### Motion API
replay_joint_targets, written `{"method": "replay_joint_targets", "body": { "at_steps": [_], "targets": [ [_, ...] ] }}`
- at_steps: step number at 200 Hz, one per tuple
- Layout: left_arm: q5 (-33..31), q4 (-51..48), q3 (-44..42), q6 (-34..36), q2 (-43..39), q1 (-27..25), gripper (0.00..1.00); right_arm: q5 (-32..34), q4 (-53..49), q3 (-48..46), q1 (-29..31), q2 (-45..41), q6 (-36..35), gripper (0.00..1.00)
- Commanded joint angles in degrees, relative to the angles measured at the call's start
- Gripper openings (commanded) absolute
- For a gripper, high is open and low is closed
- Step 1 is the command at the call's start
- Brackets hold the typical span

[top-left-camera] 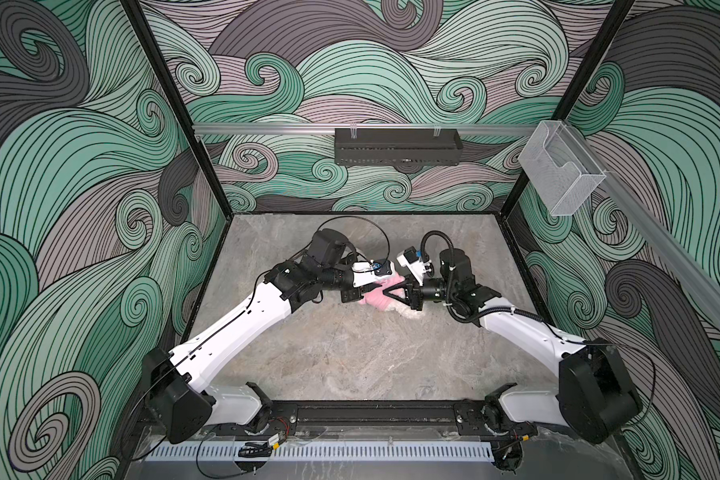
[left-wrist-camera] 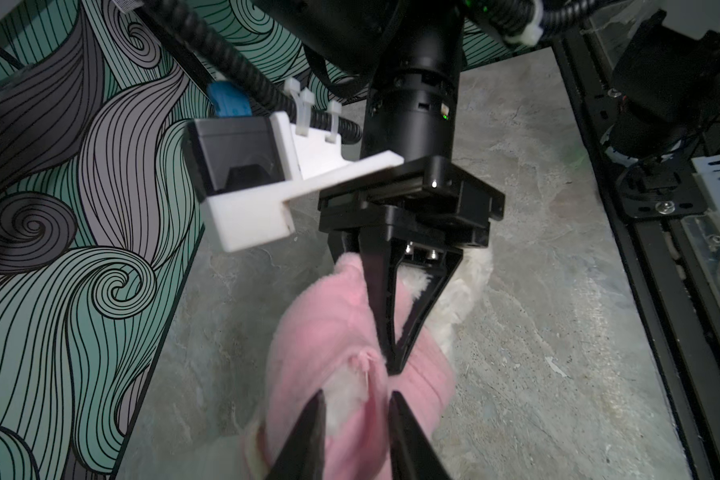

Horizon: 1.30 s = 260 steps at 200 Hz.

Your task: Dress the teddy bear

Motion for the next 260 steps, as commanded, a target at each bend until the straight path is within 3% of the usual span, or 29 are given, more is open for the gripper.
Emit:
{"method": "replay_joint_targets", "body": {
  "at_steps": [1, 20, 53, 137, 226, 260],
  "targets": [
    [2.7, -1.2, 2.8, -1.5, 1.0, 1.0, 0.3, -1.8, 0.2, 1.8, 0.4, -0.1, -2.4, 0.0],
    [3.3, -1.8, 3.5, -1.6, 1.7, 1.5, 0.29, -1.8, 0.0, 1.8, 0.4, -0.4, -2.5, 0.0],
    [3.3, -6.6, 5.6, 1.3, 3.8, 1.5, 0.18, -1.5, -0.1, 2.0, 0.4, -0.7, -2.3, 0.0],
    [6.0, -3.8, 0.2, 4.4, -1.1, 1.5, 0.19, -0.2, -1.1, 3.2, 0.3, 0.6, -1.5, 0.0],
    [0.7, -3.2, 2.4, 5.4, 2.4, 1.5, 0.18, -1.6, 0.2, 2.7, 0.5, 0.5, -0.7, 0.0],
    [-2.0, 0.1, 3.1, 3.3, 3.4, 1.4, 0.22, -2.5, -0.6, 2.8, 1.0, 0.4, -2.5, 0.0]
  ]
}}
